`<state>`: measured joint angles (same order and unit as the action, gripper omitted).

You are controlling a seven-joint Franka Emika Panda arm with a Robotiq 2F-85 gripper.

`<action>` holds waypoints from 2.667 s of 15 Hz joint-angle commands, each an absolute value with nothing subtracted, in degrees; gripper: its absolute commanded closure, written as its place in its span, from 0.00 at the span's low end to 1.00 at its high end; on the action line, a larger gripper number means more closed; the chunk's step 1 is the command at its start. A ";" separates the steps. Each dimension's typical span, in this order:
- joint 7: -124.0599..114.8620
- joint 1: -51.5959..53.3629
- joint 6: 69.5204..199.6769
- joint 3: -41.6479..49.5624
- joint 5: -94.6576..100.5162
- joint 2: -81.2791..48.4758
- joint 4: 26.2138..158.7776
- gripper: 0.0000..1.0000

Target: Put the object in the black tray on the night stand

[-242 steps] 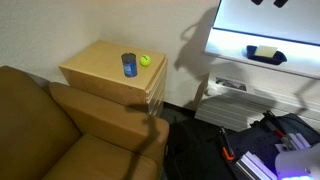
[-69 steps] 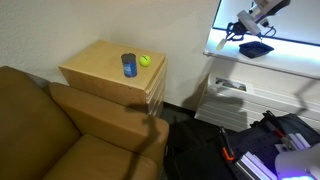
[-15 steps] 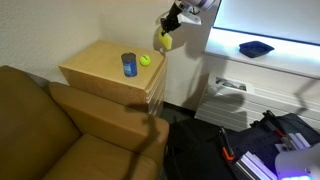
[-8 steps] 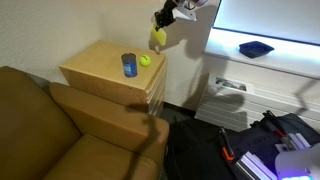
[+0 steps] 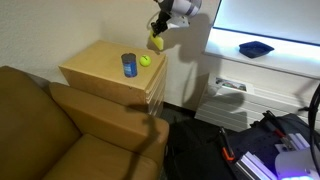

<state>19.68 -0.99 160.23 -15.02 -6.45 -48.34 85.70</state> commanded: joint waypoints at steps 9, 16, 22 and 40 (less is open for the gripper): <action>17.85 5.69 153.41 -11.72 0.53 -59.23 70.39 0.92; 18.50 7.47 153.48 -9.86 3.40 -64.35 64.68 0.98; 17.58 10.06 153.09 -8.34 5.89 -67.57 61.62 0.98; 22.41 -8.52 152.58 -33.75 -13.37 -61.19 68.01 0.00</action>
<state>19.48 -2.54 152.78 -26.70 -8.42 -64.92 62.44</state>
